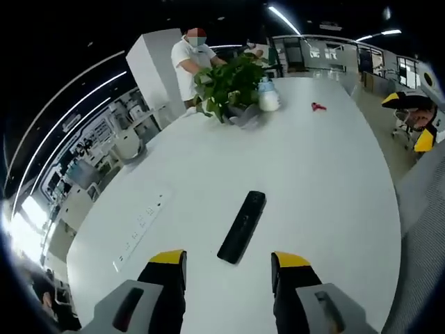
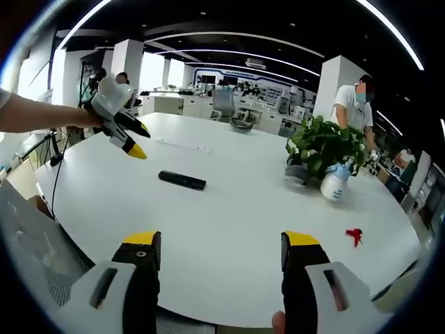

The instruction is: Press the specified remote control buttons in sequence, fully releasing each button before pressing the next.

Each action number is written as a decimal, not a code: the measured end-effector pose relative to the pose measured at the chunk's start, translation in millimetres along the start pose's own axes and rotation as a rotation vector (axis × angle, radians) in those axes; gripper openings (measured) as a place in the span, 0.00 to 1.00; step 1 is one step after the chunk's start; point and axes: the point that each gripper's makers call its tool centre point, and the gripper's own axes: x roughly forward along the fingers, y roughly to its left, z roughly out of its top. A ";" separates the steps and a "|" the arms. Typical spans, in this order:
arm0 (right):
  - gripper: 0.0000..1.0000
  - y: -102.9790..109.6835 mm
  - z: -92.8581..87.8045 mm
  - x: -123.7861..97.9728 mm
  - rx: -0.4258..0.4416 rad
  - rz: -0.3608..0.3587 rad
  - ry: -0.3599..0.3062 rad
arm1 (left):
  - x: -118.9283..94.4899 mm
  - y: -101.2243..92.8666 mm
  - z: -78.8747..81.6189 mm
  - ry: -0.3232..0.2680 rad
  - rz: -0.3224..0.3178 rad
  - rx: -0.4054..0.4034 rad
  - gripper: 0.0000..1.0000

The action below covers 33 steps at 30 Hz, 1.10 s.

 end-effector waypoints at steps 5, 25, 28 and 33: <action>0.72 0.1 -1.0 0.9 -0.015 -0.005 0.011 | 15.4 5.8 -1.1 0.022 -0.037 -0.005 0.49; 0.70 -2.5 -9.0 4.6 -0.006 -0.008 0.046 | 65.5 -1.6 -30.0 0.155 -0.154 0.086 0.50; 0.70 -2.3 -9.9 5.1 -0.010 -0.008 0.051 | 69.7 -1.7 -31.6 0.160 -0.168 0.086 0.49; 0.70 -1.9 -11.3 5.5 -0.011 -0.006 0.058 | 78.2 -1.8 -40.0 0.192 -0.188 0.117 0.50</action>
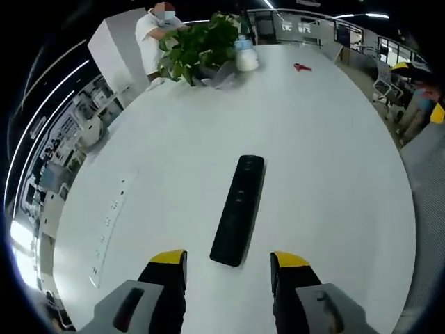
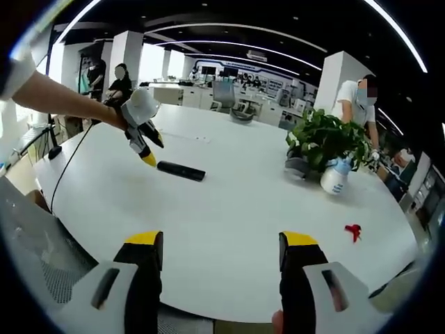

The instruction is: Press the specified remote control buttons in sequence, fully releasing each button before pressing the next.

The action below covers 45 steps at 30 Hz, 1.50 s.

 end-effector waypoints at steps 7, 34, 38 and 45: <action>0.70 0.5 -1.5 0.8 -0.008 -0.001 0.011 | 11.2 -0.5 -11.4 0.038 -0.024 0.004 0.49; 0.69 0.6 -1.6 0.5 -0.020 -0.009 0.021 | 27.2 -15.5 -19.7 0.122 -0.131 0.090 0.27; 0.69 1.2 -1.1 0.3 -0.021 -0.006 0.019 | 26.6 -16.5 -20.3 0.126 -0.132 0.102 0.24; 0.69 3.5 -0.3 0.5 -0.030 0.004 0.017 | 27.2 -16.0 -20.5 0.118 -0.141 0.098 0.24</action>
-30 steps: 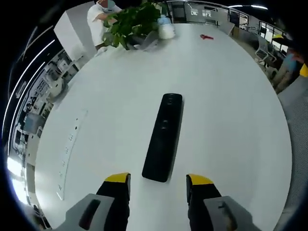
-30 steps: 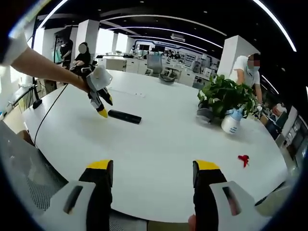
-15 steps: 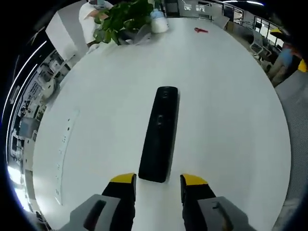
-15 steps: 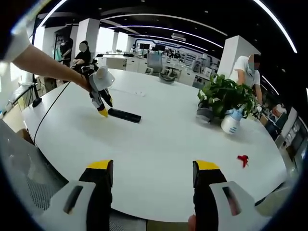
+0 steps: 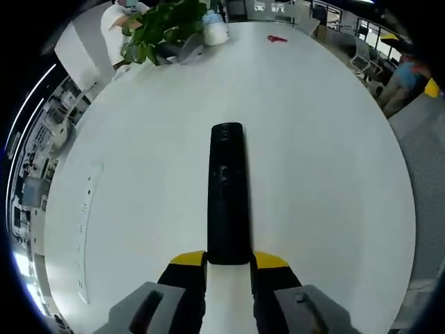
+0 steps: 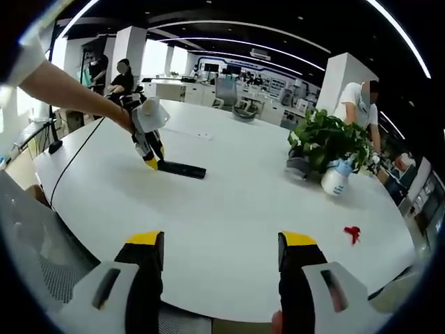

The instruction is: Press the specified remote control buttons in sequence, fully releasing each button before pressing the next.

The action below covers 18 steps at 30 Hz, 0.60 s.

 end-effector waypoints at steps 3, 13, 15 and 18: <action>0.68 0.9 1.2 -0.2 -0.003 0.003 -0.005 | -0.4 0.0 0.0 -0.003 0.007 0.000 0.23; 0.68 3.3 0.9 0.1 -0.008 0.015 -0.002 | -1.7 -2.2 0.8 0.013 0.052 -0.022 0.21; 0.67 3.6 0.8 0.1 -0.011 0.016 -0.001 | -2.2 -2.5 -0.2 0.016 0.048 -0.031 0.21; 0.67 4.3 0.6 0.2 -0.016 0.019 0.000 | -2.6 -5.9 -1.4 0.017 0.032 -0.051 0.21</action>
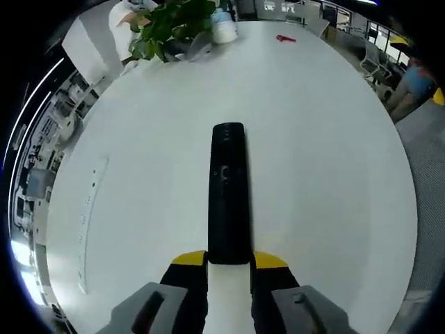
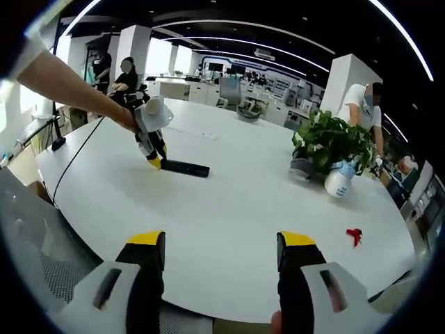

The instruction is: Press the specified remote control buttons in sequence, fully releasing each button before pressing the next.

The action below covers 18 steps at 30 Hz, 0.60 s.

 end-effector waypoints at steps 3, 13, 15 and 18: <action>0.67 -0.1 0.3 -0.1 -0.002 -0.001 -0.001 | -0.5 -3.9 -0.3 0.003 0.010 0.023 0.21; 0.67 -0.8 1.0 -0.7 -0.004 -0.005 -0.008 | -2.4 -13.5 -1.6 0.030 0.012 0.056 0.21; 0.67 -1.6 1.6 -1.1 -0.001 -0.008 -0.011 | -2.9 -16.0 -2.3 0.034 0.006 0.051 0.21; 0.67 -1.8 3.1 -2.1 0.006 -0.007 -0.020 | -3.8 -21.2 -3.4 0.041 0.004 0.039 0.21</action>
